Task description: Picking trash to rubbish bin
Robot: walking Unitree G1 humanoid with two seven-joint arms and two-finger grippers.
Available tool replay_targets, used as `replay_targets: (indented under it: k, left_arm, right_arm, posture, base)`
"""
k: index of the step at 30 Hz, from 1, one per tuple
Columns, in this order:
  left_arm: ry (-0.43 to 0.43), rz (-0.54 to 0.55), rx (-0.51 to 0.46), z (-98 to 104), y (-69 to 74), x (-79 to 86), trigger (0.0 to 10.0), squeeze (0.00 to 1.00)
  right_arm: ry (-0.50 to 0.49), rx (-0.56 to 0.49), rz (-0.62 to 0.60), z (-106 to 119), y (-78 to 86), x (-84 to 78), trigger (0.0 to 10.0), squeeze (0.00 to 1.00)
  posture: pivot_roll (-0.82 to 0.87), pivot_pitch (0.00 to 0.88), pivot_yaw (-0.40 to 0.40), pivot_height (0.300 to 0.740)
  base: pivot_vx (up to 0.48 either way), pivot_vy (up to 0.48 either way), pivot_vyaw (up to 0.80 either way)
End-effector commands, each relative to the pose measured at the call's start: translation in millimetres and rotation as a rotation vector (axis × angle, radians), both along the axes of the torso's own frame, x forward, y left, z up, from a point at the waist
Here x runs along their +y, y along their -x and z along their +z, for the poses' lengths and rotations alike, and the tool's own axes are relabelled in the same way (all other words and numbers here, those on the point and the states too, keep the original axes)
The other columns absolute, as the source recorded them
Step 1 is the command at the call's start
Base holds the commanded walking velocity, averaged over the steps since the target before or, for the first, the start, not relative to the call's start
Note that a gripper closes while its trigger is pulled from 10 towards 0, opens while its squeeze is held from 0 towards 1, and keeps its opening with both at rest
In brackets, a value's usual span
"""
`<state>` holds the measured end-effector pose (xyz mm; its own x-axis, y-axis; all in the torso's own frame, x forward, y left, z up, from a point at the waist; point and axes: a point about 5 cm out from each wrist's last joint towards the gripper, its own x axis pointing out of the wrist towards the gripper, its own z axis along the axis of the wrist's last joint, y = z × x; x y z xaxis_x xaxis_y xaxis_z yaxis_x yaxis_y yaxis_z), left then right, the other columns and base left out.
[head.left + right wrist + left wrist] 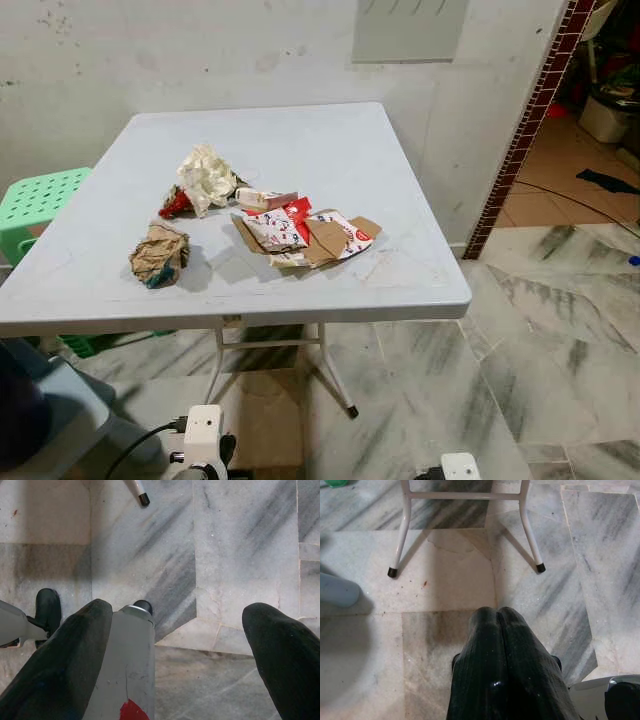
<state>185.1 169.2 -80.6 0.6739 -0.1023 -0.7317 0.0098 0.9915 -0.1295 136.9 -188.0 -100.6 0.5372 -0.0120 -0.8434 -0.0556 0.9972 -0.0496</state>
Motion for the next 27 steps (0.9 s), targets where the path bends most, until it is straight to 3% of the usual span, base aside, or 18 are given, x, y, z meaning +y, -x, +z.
replay_targets:
  k: [1,27]
  left_arm:
    - [-0.067,-0.065,0.134,-13.9,32.3,16.4,10.0,0.0]
    - [-0.067,-0.067,0.126,-13.7,33.1,17.3,10.0,0.0]
  right_arm:
    - [-0.015,0.047,0.074,0.1,0.5,-6.5,10.0,0.0]
    - [-0.02,0.054,0.067,-1.6,5.0,-4.5,10.0,0.0]
  posture:
    - [0.08,0.0,0.035,0.715]
    - [0.07,0.0,0.038,0.715]
  base:
    - [0.0,0.0,0.0]
    - [0.0,0.0,0.0]
